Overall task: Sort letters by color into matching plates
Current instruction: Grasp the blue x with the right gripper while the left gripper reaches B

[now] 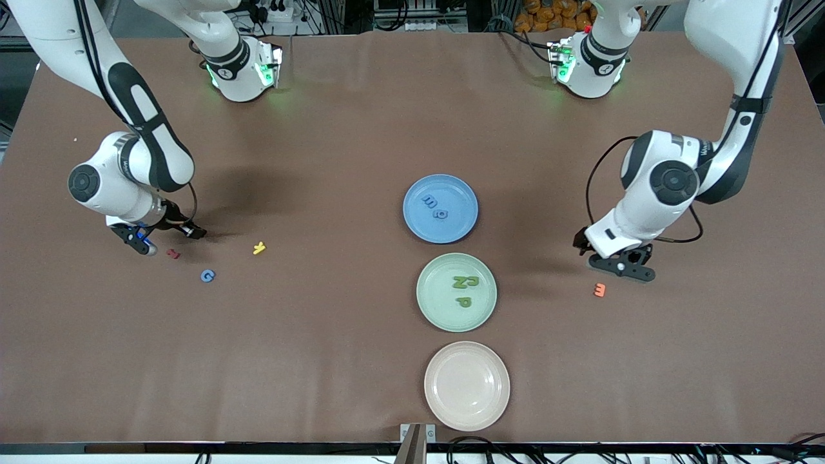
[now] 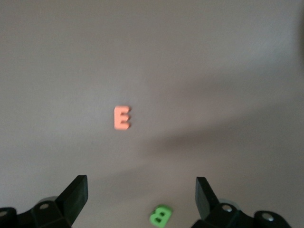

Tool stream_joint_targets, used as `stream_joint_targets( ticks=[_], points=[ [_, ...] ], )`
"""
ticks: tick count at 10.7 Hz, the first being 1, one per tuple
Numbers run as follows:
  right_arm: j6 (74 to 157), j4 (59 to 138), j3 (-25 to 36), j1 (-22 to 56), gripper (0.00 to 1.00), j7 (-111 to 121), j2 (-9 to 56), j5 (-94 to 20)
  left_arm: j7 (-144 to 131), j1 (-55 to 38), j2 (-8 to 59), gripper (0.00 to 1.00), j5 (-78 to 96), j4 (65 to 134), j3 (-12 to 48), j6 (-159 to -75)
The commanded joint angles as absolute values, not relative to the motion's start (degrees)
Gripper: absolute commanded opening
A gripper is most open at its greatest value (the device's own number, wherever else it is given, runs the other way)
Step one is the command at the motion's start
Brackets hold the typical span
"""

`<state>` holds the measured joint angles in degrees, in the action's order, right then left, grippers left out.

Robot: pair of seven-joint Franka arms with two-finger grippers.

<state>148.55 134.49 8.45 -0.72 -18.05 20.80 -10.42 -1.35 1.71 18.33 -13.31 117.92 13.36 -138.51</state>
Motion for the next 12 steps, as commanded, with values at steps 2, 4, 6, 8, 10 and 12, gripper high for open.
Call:
stream_joint_targets(
  ticks=[2,4,6,8,10,12],
  points=[
    [150.8,135.4,8.0,-3.3,0.57,-14.8,20.7,-11.5,1.1,8.3,15.6,1.0,-13.8,125.3,20.2,-143.9],
    [151.7,135.4,7.9,-3.2,0.56,-14.8,21.4,-11.5,1.1,8.3,15.3,1.0,-13.8,129.9,21.1,-149.6],
    [152.9,135.4,7.6,-3.2,0.5,-14.8,22.1,-11.5,2.1,8.6,15.3,1.0,-14.5,135.0,21.1,-155.8],
    [153.2,135.4,7.6,-3.1,0.35,-14.8,22.4,-11.6,8.3,12.3,15.4,1.0,-14.6,136.8,21.2,-157.0],
    [153.2,135.3,6.8,-3.2,0.23,-14.8,22.5,-11.7,12.8,14.4,15.0,1.0,-14.6,138.3,21.4,-157.0],
    [154.0,135.2,6.5,-3.2,0.2,-14.9,22.7,-11.8,14.4,14.4,15.3,1.0,-14.6,139.0,21.4,-157.0]
  ],
)
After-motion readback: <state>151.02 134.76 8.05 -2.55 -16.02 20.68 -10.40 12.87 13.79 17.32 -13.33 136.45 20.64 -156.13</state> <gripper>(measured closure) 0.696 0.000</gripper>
